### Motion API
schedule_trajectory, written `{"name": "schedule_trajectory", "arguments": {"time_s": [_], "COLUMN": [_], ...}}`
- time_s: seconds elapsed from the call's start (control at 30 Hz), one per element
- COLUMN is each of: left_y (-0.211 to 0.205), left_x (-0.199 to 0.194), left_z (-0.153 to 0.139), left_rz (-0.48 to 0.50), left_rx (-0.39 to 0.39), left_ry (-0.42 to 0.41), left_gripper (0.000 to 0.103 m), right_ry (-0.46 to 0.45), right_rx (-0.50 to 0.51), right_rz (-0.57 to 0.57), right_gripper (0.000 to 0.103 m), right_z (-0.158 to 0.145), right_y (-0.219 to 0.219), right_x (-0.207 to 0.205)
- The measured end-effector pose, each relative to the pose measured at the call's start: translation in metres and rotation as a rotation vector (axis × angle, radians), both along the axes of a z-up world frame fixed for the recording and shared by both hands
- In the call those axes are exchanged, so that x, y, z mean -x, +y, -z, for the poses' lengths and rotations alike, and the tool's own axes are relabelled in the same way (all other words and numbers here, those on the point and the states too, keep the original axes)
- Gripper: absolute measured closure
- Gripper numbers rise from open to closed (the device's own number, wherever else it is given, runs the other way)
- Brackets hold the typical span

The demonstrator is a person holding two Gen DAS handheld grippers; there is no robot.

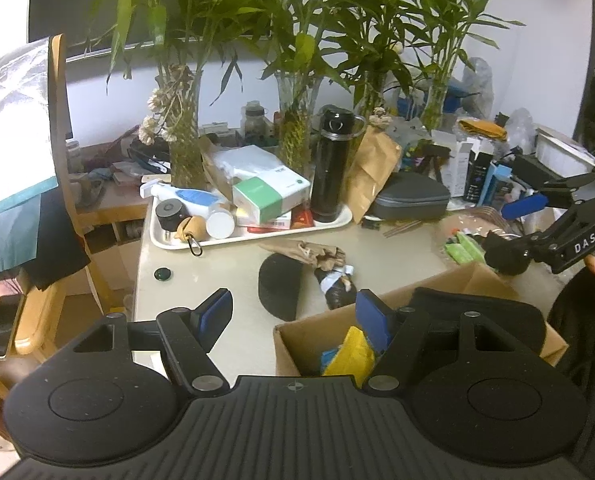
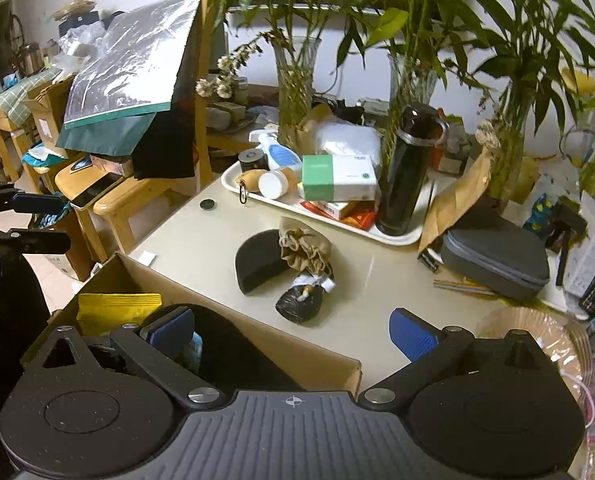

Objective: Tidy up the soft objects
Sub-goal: 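Move both tools back toward the black foam pad and burlap bag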

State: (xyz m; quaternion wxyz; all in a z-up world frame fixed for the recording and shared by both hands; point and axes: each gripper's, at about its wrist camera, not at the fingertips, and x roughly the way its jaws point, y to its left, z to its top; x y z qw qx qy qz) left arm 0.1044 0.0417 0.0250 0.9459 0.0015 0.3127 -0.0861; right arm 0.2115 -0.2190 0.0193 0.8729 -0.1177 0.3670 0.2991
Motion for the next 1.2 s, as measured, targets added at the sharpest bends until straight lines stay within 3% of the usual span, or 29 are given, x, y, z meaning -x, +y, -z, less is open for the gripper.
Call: {"name": "schedule_trajectory", "arguments": {"time_s": [0.23,0.7,1.2], "left_y": [0.009,0.019,0.035], "left_x": [-0.013,-0.047,-0.097], "left_z": [0.003,0.026,0.052], "left_rz": [-0.022,-0.033,-0.002], "left_rx": [0.021,0.007,0.031], "left_ry": [-0.014,0.024,0.049], "left_gripper": [0.035,0.035,0.036], "right_ry": [0.023,-0.017,-0.051], "right_rx": [-0.017,-0.001,-0.003], "right_rz": [0.021,0.001,-0.087], "right_gripper": [0.0,0.0,0.0], "right_z": [0.008,0.036,0.059], "right_y": [-0.008,-0.007,0.008], "right_x": [-0.018,-0.057,-0.102]}}
